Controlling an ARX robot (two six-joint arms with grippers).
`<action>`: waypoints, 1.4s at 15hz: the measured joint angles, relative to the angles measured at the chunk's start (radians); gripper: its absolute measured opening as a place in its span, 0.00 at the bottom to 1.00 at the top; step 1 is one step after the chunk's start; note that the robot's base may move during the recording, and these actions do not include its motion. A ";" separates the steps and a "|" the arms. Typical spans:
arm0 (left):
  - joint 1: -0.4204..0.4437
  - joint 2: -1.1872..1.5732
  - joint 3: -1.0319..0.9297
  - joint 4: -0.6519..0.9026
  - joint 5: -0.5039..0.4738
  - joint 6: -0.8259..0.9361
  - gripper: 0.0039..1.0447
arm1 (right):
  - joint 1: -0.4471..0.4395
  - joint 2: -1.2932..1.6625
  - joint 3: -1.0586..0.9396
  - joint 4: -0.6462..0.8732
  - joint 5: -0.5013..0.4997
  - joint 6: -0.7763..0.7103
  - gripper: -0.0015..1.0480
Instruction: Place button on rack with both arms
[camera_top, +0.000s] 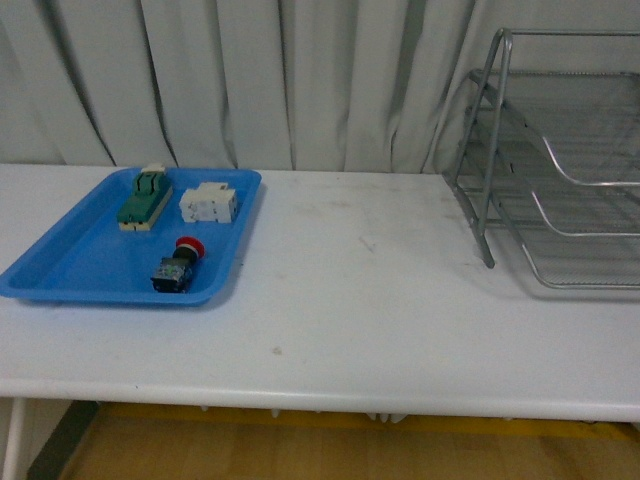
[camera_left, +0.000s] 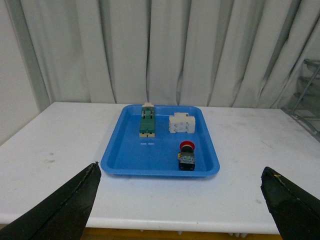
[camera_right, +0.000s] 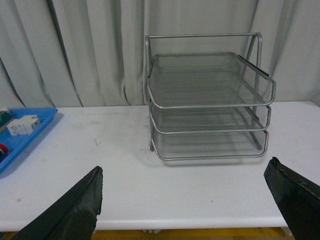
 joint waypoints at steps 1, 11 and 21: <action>0.000 0.000 0.000 0.000 0.000 0.000 0.94 | 0.000 0.000 0.000 0.000 0.000 0.000 0.94; 0.000 0.000 0.000 0.000 0.000 0.000 0.94 | 0.000 0.000 0.000 0.000 0.000 0.000 0.94; 0.000 0.000 0.000 0.000 0.000 0.000 0.94 | 0.000 0.000 0.000 0.000 0.000 0.000 0.94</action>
